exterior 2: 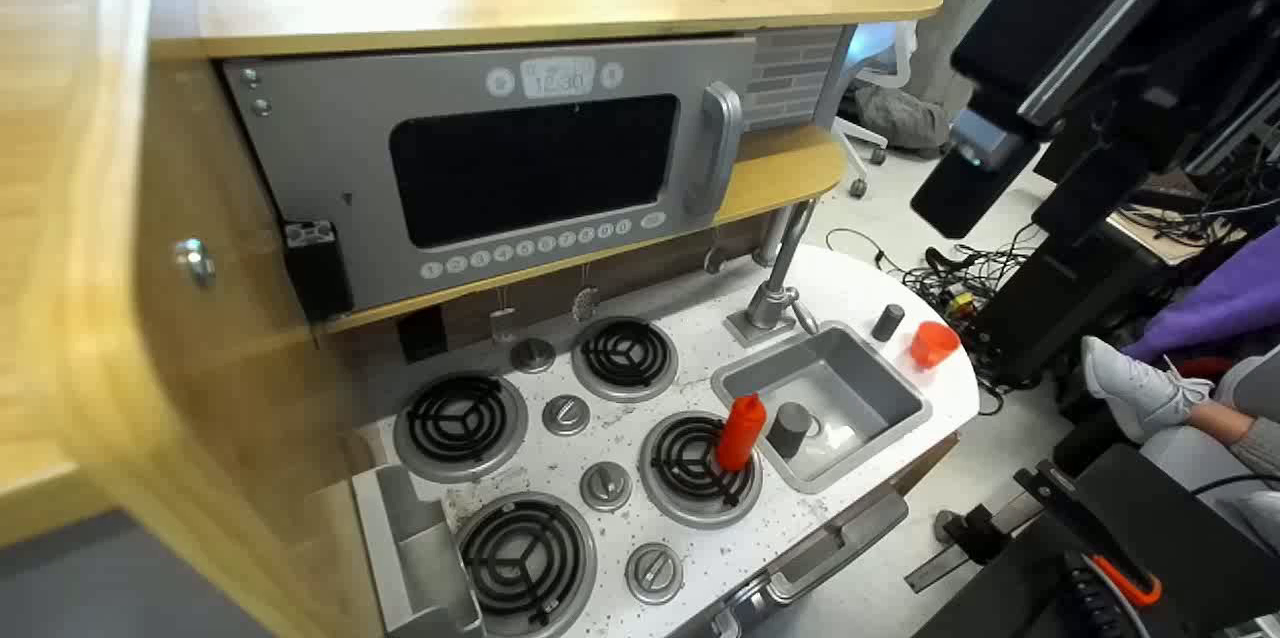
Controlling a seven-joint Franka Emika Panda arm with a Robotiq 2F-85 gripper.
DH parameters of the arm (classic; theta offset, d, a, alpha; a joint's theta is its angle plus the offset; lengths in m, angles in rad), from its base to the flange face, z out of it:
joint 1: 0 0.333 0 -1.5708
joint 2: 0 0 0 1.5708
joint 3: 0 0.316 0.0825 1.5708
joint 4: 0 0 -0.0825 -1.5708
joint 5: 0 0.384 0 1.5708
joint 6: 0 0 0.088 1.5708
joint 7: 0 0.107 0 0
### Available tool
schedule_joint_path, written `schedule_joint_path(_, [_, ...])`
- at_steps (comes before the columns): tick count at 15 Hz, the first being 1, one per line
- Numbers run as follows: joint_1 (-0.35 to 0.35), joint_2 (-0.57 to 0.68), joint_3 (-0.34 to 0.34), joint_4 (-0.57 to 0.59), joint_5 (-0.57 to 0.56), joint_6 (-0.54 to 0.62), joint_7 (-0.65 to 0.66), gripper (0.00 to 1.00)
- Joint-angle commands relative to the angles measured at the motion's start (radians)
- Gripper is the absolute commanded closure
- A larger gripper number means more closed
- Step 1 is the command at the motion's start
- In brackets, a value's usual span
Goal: Pick up the object and put it in the cup
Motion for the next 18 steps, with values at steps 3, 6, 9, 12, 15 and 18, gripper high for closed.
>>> schedule_joint_path(3, [-0.008, 0.000, 0.008, 0.001, 0.002, -0.003, -0.002, 0.00])
schedule_joint_path(6, [-0.008, 0.000, 0.008, 0.001, 0.002, -0.003, -0.002, 0.00])
schedule_joint_path(9, [-0.008, 0.000, 0.008, 0.001, 0.002, -0.003, -0.002, 0.00])
schedule_joint_path(12, [-0.008, 0.000, 0.008, 0.001, 0.002, -0.003, -0.002, 0.00])
schedule_joint_path(15, [-0.012, 0.033, -0.001, 0.014, -0.002, -0.008, -0.022, 0.00])
schedule_joint_path(18, [-0.025, 0.067, -0.017, 0.021, -0.014, -0.004, -0.074, 0.00])
